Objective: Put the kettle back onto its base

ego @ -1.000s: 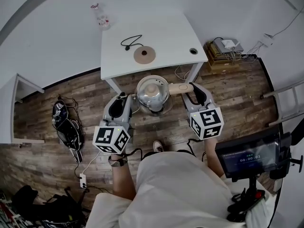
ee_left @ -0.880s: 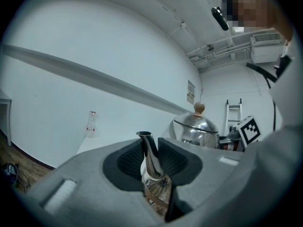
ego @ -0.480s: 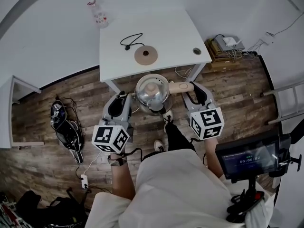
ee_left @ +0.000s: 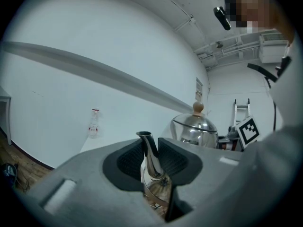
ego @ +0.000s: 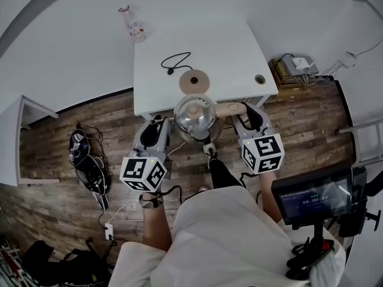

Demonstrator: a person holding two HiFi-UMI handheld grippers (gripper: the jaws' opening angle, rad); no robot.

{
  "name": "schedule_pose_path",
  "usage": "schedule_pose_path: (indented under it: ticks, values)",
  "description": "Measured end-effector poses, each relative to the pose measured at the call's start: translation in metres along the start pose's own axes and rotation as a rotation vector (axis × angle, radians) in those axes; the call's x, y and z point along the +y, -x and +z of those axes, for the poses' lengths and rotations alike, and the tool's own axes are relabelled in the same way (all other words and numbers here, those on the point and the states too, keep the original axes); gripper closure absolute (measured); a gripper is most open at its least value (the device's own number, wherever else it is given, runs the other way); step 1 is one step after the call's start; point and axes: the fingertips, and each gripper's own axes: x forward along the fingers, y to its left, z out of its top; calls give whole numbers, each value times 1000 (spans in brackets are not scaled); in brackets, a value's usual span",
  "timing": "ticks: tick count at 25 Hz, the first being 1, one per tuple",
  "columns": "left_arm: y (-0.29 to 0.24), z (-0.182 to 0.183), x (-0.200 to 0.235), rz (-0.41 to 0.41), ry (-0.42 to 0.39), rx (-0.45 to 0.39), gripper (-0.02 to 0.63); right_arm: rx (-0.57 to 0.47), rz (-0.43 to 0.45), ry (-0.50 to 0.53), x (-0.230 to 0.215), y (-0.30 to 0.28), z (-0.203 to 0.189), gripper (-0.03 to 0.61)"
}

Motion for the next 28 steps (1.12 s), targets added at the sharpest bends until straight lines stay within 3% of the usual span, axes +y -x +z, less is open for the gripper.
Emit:
schedule_pose_path:
  ticks: [2,9,17,22,28]
  values:
    - [-27,6,19,16,6,11,517,15,15,-4,-10,-32,7,431]
    - [-34,7,30,38,17,11,517,31,38,-3,-11,-49,10,430]
    - [-120,7,77,83,43,23,517,83,91,1,-55,-147,14,430]
    - [-119,-6,83,104,51,17,517,93,113,25,-52,-154,4,430]
    - [-183,-24,119,135,78,73,517,157,150,14,-83,-223,-13,430]
